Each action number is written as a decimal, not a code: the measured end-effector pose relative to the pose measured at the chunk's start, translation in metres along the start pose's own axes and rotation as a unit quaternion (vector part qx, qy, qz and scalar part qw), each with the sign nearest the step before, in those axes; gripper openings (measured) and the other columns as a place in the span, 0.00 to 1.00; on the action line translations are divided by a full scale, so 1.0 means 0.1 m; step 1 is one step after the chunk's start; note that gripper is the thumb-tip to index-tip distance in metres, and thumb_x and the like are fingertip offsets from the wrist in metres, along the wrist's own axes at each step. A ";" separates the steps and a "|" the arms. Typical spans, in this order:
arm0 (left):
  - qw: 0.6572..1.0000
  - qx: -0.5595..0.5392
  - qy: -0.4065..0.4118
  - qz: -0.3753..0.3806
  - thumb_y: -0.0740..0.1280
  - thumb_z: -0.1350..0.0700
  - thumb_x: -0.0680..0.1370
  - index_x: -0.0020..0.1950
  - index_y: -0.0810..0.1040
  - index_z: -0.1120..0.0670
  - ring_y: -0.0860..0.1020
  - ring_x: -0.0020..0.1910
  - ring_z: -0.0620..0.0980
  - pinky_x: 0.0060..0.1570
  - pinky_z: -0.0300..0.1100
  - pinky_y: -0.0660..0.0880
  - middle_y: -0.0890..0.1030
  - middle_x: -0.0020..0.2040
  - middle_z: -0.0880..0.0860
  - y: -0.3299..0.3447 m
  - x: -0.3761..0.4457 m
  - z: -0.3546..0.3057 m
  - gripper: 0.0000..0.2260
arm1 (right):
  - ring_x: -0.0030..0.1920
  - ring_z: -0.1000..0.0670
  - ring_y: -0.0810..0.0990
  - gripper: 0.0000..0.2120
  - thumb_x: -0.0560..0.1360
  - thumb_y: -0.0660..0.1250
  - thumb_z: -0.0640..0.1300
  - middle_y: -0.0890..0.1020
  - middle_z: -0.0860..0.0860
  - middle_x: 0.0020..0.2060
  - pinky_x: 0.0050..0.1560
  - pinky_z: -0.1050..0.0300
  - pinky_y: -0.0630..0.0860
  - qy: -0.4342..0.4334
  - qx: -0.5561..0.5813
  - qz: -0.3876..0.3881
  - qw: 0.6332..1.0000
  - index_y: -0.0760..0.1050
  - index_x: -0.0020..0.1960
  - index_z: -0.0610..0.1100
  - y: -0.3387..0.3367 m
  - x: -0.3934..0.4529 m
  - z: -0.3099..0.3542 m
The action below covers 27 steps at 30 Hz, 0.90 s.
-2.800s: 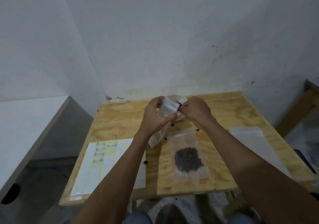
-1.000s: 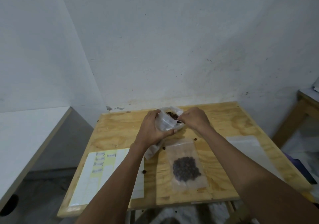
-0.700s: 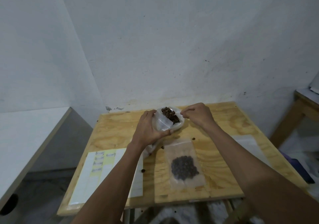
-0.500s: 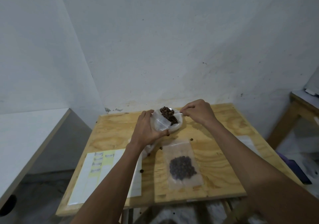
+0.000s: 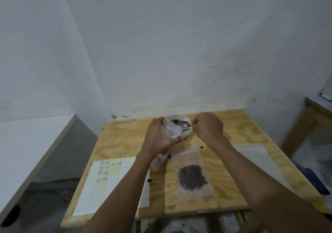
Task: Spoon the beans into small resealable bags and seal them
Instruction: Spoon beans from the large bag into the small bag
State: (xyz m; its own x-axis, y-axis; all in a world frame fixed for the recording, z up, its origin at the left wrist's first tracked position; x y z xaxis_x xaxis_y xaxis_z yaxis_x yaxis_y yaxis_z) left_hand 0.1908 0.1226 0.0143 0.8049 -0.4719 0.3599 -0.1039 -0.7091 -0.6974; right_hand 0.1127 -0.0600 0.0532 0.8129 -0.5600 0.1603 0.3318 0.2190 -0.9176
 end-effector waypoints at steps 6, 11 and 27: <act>0.998 -0.060 -0.017 -0.002 0.72 0.26 0.60 0.71 0.71 0.57 0.75 0.61 0.48 0.61 0.45 0.74 0.76 0.65 0.52 0.06 0.05 -0.05 0.50 | 0.46 0.46 0.84 0.08 0.76 0.71 0.44 0.87 0.50 0.48 0.38 0.58 0.75 -0.009 -0.004 0.039 0.999 0.87 0.52 0.52 0.25 -0.01 0.10; 0.996 -0.085 -0.033 -0.009 0.76 0.30 0.62 0.72 0.71 0.54 0.76 0.61 0.47 0.62 0.49 0.76 0.76 0.65 0.49 0.09 0.09 0.04 0.46 | 0.40 0.48 0.85 0.07 0.74 0.71 0.46 0.88 0.51 0.41 0.37 0.52 0.83 0.021 0.091 0.112 0.989 0.88 0.44 0.49 0.40 0.09 0.08; 0.999 -0.001 -0.015 0.032 0.70 0.25 0.59 0.73 0.69 0.59 0.72 0.65 0.51 0.63 0.44 0.71 0.74 0.66 0.53 0.00 0.02 0.10 0.52 | 0.27 0.47 0.77 0.07 0.66 0.73 0.42 0.82 0.45 0.28 0.31 0.59 0.68 0.104 0.220 0.092 0.965 0.84 0.36 0.37 0.06 0.19 -0.12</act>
State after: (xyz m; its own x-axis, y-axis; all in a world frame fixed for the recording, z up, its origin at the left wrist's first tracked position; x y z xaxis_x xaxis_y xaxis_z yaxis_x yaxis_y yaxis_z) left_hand 0.1979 0.1272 0.0084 0.8133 -0.5009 0.2961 -0.1569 -0.6788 -0.7174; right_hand 0.1247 -0.0785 0.0463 0.7786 -0.6179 -0.1095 0.3999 0.6230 -0.6722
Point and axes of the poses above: each hand's wrist, its own x-axis towards the middle knuckle, its own y-axis out of the palm, z = x × y, the point moved 6 cm from there along x, towards the middle knuckle
